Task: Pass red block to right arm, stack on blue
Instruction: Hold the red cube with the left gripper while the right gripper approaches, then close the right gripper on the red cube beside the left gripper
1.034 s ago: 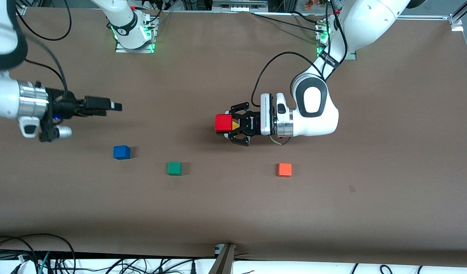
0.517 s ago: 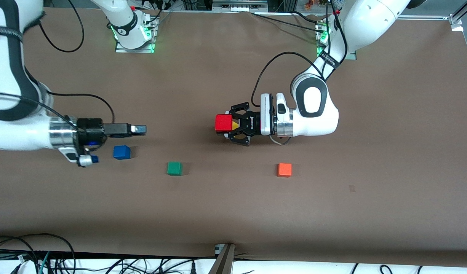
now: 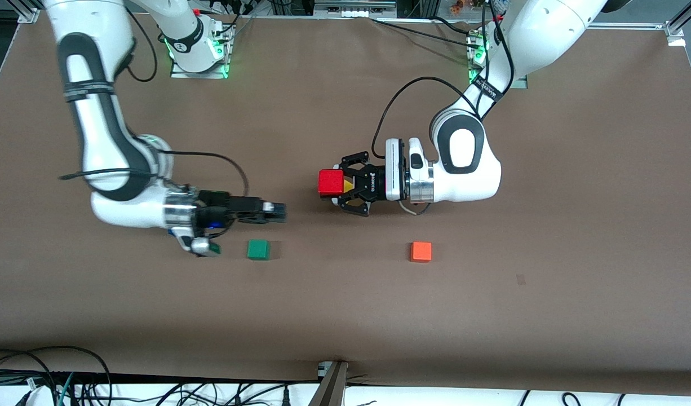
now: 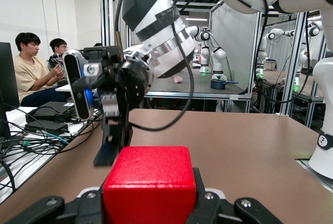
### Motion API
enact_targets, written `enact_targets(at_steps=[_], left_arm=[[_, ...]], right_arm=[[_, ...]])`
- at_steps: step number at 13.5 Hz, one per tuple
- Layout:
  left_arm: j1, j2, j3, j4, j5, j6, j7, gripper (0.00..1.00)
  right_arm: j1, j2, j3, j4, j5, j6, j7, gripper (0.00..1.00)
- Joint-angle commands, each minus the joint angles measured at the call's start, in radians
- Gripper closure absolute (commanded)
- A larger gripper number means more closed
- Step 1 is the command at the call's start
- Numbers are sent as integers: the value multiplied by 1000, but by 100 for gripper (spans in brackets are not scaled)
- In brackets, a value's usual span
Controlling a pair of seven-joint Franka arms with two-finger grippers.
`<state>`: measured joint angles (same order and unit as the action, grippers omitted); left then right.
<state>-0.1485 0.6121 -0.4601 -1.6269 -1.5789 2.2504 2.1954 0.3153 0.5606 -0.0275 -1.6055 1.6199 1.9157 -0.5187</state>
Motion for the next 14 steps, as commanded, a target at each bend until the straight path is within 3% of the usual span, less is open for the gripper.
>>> enact_targets(at_steps=[1,14], left_arm=[[-5,-2,0,4,-35,6,32,100],[-5,0,0,4,-33,8,32,100]], right_arm=[[54,-19,-6,-27,47,78,-43,0],[62,-122,12,-198,63,49,-67,0]])
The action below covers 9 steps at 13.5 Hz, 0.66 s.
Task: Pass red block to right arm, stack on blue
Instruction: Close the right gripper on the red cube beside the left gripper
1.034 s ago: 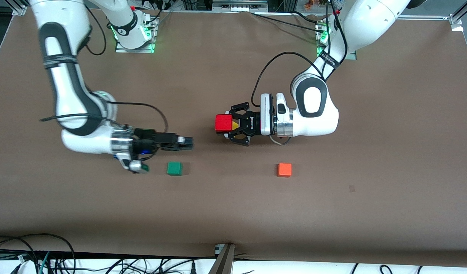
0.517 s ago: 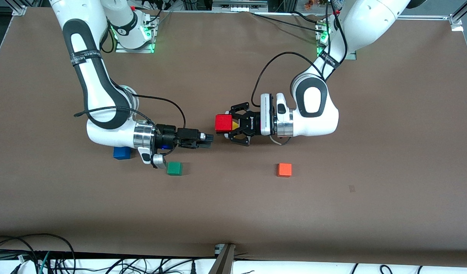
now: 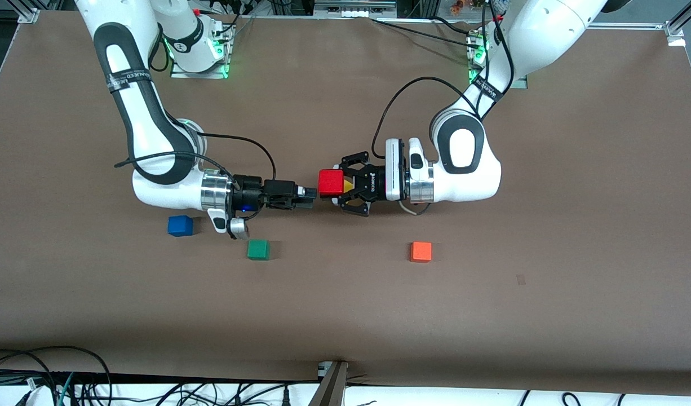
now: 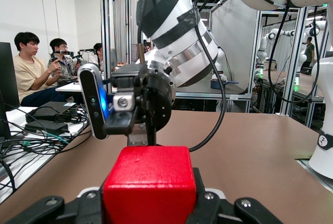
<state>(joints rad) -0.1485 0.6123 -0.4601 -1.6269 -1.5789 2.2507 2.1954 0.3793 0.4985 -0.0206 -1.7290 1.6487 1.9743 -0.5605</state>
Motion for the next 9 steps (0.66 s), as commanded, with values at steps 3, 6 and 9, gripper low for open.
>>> enact_targets(at_steps=[3,6,9], left_arm=[[-5,0,0,4,-33,6,32,100],[-5,0,0,4,-33,6,32,100],[-5,-2,0,4,-35,6,32,100]], right_arm=[[-2,-86,19,-109,71,-14,-30,0],[0,-90,31,-119,103,-9,-58,0],[0,-89,39,-126,105,3,-79,0]])
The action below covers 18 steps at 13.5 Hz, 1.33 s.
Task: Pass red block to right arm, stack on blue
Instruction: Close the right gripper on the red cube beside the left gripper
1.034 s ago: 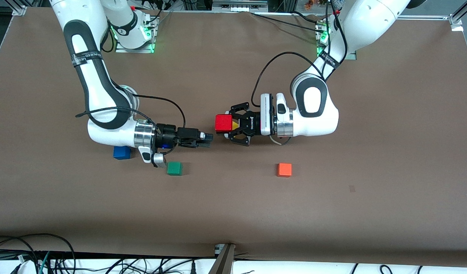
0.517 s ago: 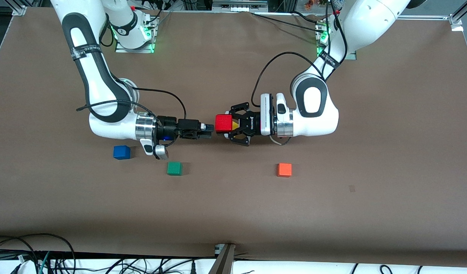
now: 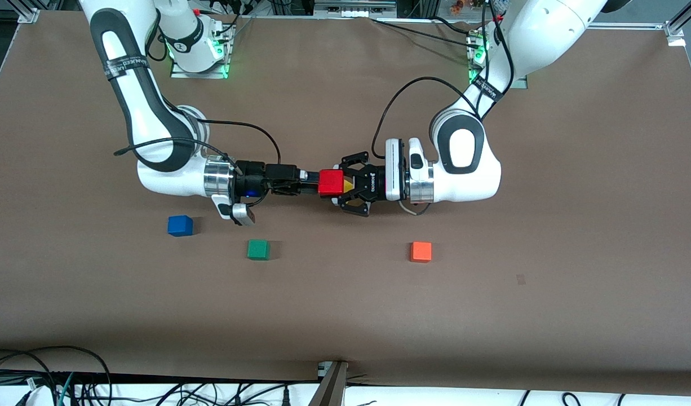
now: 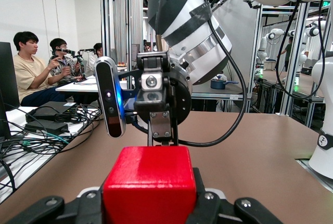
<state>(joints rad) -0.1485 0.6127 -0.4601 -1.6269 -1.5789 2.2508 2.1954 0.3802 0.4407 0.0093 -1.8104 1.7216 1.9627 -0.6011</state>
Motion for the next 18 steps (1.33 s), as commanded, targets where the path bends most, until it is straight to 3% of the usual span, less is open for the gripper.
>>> enact_targets(at_steps=[1,5,8,11,15,16,17,18], left_arm=[[-5,-1,0,4,-33,6,32,100],[-5,-1,0,4,-33,6,32,100],[-5,-2,0,4,-35,6,32,100],[-5,-2,0,4,-35,6,32,100],[-5,-1,0,6,-35,6,32,100],[-5,-2,0,6,-35,6,32,100],[-5,-2,0,6,-35,6,32,100],[-5,-1,0,6,-35,6,30,100]], right_arm=[[0,-31,9,-47,32,15,-42,0],[0,-31,37,-58,41,53,-61,6],[0,-31,47,-58,59,62,-69,17],[0,-31,47,-58,59,62,-68,36],[-3,-31,46,-47,70,58,-66,46],[-3,-31,44,-46,76,56,-68,52],[-3,-31,41,-44,76,55,-68,66],[-9,-31,40,-44,76,47,-65,89]])
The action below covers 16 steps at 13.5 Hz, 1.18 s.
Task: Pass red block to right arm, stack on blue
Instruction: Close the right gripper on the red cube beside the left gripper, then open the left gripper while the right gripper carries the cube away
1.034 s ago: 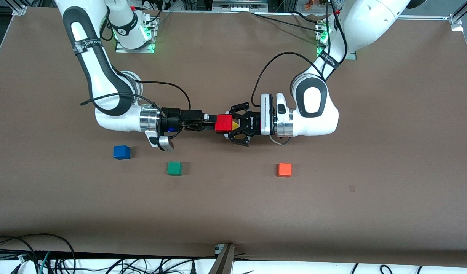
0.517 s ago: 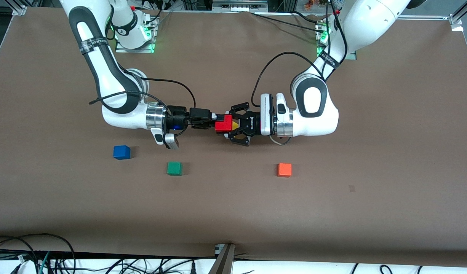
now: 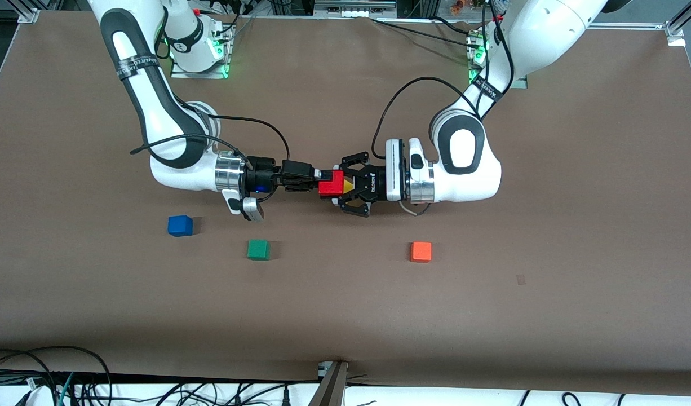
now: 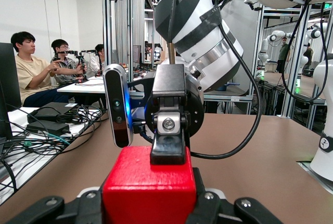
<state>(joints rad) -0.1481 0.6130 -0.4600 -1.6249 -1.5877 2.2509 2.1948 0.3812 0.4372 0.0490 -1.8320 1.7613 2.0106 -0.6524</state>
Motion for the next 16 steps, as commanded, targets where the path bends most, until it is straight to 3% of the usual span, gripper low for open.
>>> enact_targets(at_steps=[1,2,3,4,8,13,16], left_arm=[[-5,-2,0,3,-28,6,29,100],[-5,-2,0,2,-28,6,29,100],[-5,-2,-2,0,-28,0,34,4],[-5,-2,-2,-1,-28,-2,34,0],[-7,-2,-2,-1,-28,-8,29,0],[-2,-21,0,-4,-11,-11,-81,0],[-4,-21,1,2,63,-10,-219,0]], right_arm=[[-13,-28,0,-23,37,-3,-7,100],[-13,-28,0,-23,37,-3,-6,100],[-15,-28,-1,-21,37,-3,-3,100],[-16,-28,-3,-13,37,-3,3,100],[-21,-40,-52,14,12,-4,49,100],[-21,-70,-132,14,-146,-9,86,100],[-19,-74,-219,14,-204,-120,92,100]])
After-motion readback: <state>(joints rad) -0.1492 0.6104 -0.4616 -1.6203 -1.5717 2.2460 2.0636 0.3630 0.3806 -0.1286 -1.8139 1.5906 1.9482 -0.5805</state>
